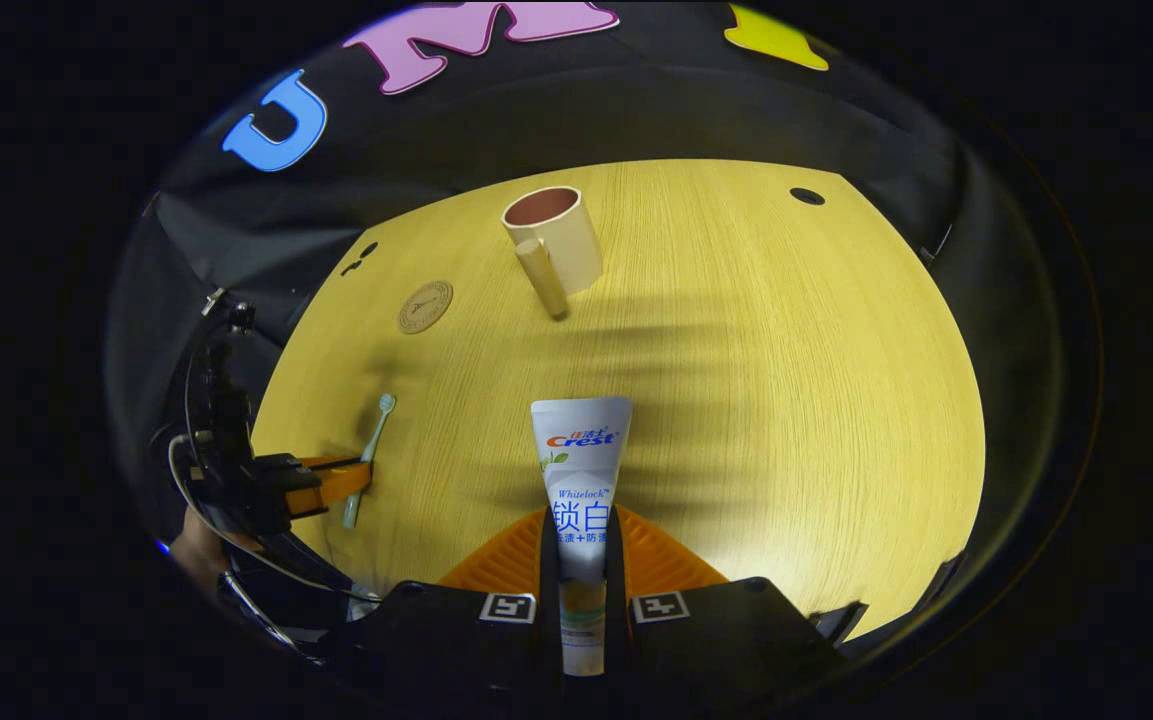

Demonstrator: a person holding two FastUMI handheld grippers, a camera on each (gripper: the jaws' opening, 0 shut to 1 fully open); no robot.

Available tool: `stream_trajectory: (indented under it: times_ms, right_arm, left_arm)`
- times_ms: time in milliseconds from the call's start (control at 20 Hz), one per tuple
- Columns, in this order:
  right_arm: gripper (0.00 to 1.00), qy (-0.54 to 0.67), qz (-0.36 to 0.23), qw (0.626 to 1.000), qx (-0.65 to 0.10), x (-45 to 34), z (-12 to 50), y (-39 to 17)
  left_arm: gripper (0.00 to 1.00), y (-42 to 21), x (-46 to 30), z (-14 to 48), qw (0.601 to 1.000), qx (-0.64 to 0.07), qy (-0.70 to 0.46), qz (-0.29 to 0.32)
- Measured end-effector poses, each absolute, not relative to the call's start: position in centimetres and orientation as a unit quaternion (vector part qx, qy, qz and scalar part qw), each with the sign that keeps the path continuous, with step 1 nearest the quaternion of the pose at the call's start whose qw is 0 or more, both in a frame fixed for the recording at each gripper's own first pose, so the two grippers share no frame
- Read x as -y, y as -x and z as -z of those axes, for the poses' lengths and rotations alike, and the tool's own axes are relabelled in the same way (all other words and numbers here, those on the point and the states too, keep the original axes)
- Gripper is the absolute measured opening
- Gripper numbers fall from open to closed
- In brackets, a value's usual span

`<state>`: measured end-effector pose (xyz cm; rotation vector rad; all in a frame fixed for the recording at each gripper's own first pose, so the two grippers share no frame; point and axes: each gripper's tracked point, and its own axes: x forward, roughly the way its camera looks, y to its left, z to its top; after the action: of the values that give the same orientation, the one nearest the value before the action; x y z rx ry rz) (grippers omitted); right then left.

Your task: Put the toothbrush and toothpaste on the desktop into the cup, then pick up the cup and place it on the coaster on the desktop.

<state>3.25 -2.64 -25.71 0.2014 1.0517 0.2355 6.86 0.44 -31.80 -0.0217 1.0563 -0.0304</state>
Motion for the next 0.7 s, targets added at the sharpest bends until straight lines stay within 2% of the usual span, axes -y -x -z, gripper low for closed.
stream_trajectory:
  times_ms: [300,550,700]
  right_arm:
    - [0.2,-0.094,-0.119,0.876,-0.457,2.4,22.6,-7.1]
    - [0.2,-0.091,-0.129,0.912,-0.378,1.9,17.4,-12.9]
    - [0.2,-0.093,-0.134,0.924,-0.346,0.8,15.1,-15.9]
  left_arm:
    - [0.07,-6.9,-0.4,31.4,0.871,-0.49,0.021,0.02]
    - [0.07,-7.0,-0.3,29.4,0.889,-0.455,0.051,0.017]
    - [0.06,-7.4,0.7,27.4,0.9,-0.43,0.066,0.036]
